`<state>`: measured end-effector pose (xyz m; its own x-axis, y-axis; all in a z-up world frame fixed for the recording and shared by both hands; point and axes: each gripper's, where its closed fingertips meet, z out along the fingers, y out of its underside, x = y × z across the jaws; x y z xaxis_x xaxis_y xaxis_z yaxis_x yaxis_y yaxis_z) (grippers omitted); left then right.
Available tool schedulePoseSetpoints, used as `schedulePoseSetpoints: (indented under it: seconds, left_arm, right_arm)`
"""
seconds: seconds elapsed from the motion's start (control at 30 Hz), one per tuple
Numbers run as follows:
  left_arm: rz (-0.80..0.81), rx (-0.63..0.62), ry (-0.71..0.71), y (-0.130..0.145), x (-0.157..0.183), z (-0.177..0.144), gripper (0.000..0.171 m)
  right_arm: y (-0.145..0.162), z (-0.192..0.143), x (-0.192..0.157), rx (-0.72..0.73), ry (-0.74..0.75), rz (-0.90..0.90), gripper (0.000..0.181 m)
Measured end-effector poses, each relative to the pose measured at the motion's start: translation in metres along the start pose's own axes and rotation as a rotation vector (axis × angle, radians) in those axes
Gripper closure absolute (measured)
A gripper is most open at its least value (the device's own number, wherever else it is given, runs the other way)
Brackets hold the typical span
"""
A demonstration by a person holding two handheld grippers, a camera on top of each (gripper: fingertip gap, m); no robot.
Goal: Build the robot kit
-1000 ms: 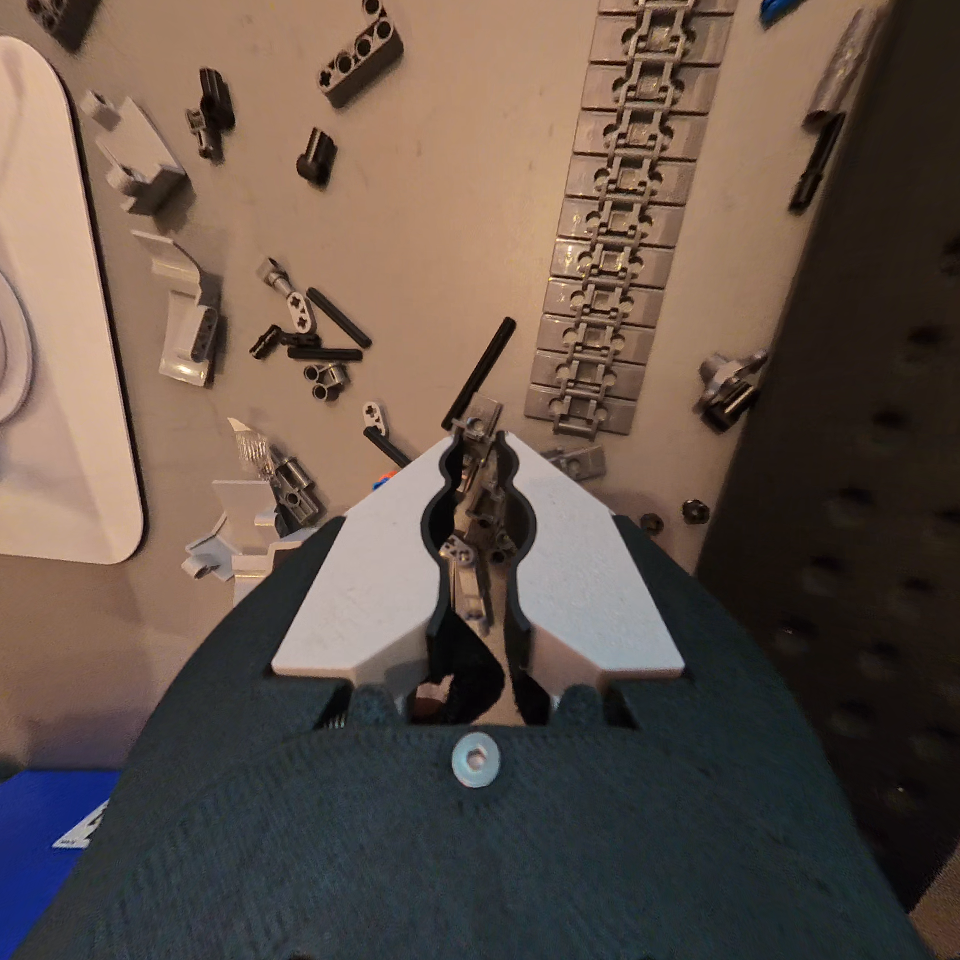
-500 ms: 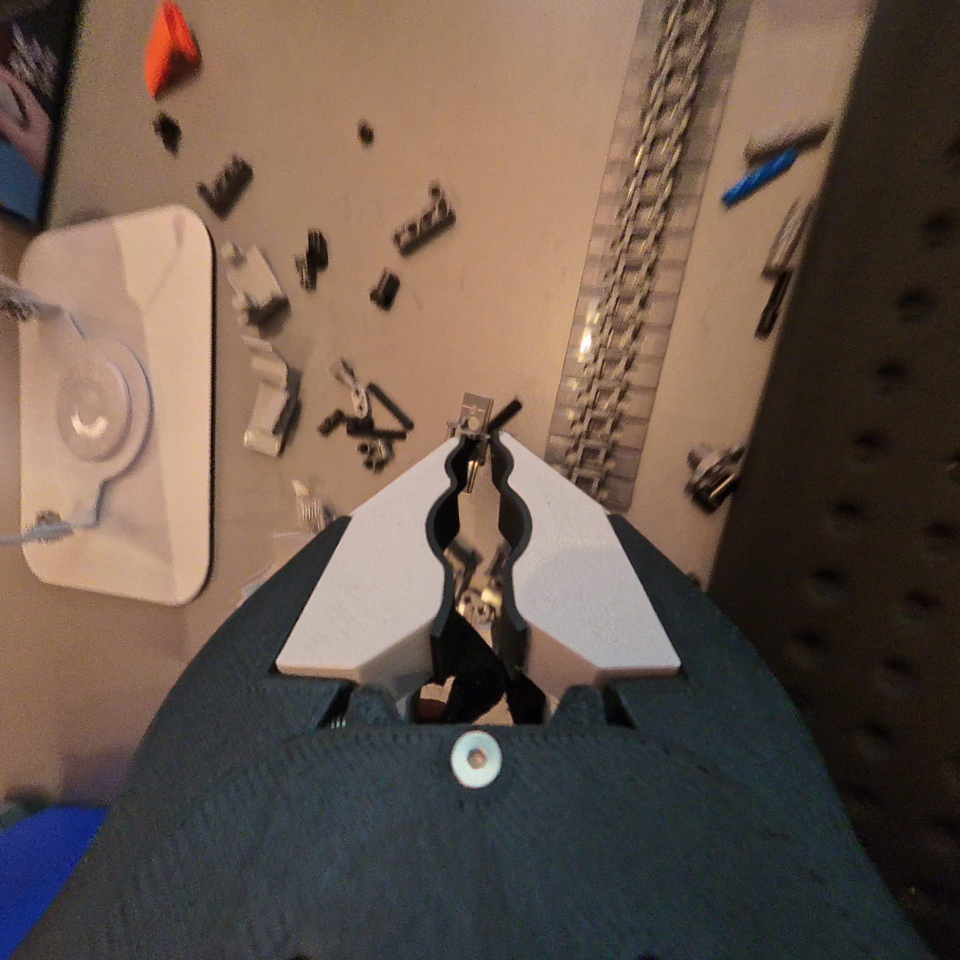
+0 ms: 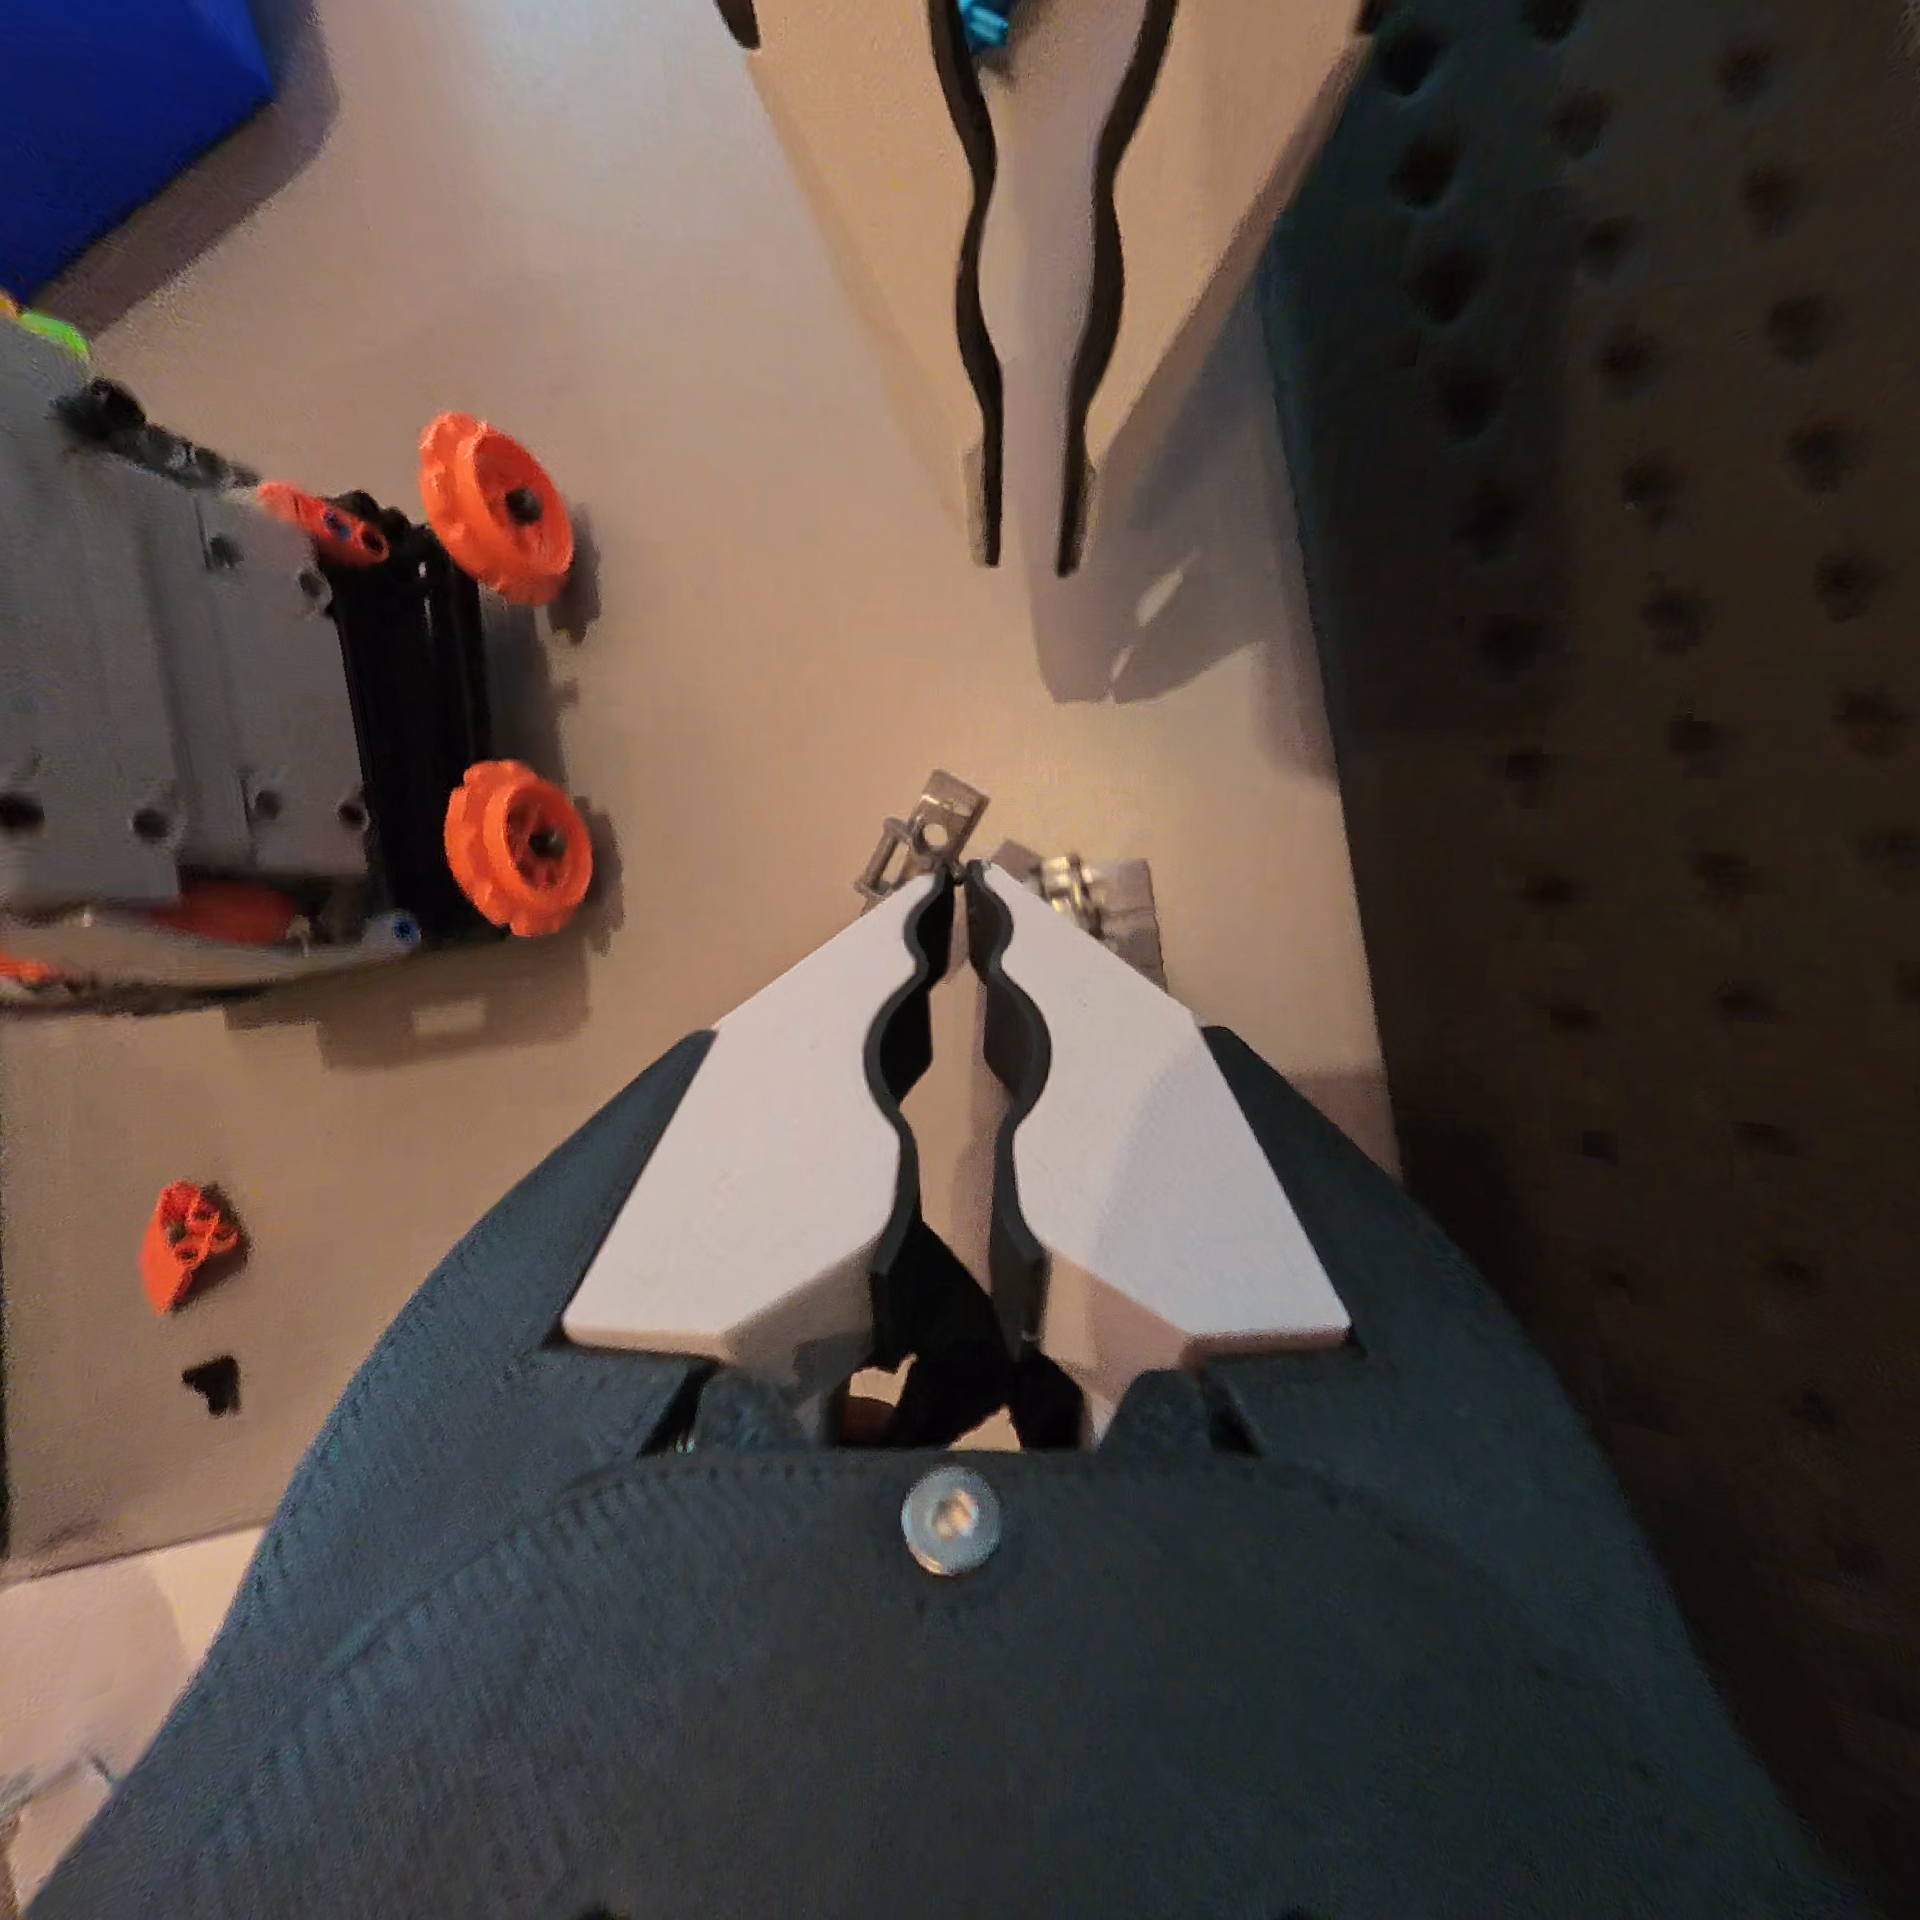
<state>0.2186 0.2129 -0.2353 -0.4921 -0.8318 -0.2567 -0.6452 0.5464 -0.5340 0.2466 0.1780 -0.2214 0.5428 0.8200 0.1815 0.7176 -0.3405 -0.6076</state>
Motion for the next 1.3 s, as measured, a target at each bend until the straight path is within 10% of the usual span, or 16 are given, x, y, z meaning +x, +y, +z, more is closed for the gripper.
schedulePoseSetpoints:
  seconds: [0.2, 1.3]
  left_arm:
    - [-0.029, -0.029, 0.074, -0.008, 0.011, 0.036, 0.168]
    - [-0.094, 0.062, 0.124, -0.018, -0.001, 0.028, 0.158]
  right_arm:
    - [0.019, 0.002, -0.003, -0.031, 0.005, 0.043, 0.173]
    - [0.037, 0.020, 0.038, -0.050, 0.178, 0.219, 0.173]
